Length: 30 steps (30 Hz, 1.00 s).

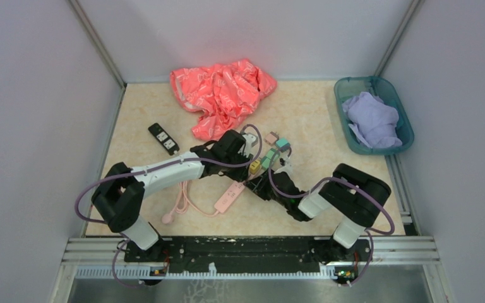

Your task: Insert the plug

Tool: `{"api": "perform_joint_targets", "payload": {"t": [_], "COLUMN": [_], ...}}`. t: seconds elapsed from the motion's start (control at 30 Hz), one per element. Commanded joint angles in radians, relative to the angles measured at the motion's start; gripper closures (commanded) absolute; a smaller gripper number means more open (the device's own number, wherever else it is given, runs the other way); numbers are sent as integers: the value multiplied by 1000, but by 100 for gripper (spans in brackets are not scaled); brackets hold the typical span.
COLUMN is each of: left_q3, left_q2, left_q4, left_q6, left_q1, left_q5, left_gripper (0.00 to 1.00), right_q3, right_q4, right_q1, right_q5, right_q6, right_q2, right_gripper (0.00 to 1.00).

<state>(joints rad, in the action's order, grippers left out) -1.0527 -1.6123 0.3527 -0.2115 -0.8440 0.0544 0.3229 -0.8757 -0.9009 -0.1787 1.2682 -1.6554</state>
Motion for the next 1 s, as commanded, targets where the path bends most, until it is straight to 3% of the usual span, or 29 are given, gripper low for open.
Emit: {"api": "perform_joint_targets", "payload": {"t": [0.0, 0.3, 0.97], "left_q3": [-31, -36, -83], "left_q2": [-14, -41, -120], "left_q4": [2, 2, 99], "left_q6": [6, 12, 16], "left_q1": [-8, -18, -68], "left_q5": [-20, -54, -181], "left_gripper": [100, 100, 100], "right_q3": [15, 3, -29], "right_q4": [116, 103, 119], "right_q1": [-20, -21, -21], "right_q5": [-25, -20, -44], "right_q6": [-15, -4, -32], "right_q2": [-7, -6, 92], "right_gripper": [78, 86, 84]}}
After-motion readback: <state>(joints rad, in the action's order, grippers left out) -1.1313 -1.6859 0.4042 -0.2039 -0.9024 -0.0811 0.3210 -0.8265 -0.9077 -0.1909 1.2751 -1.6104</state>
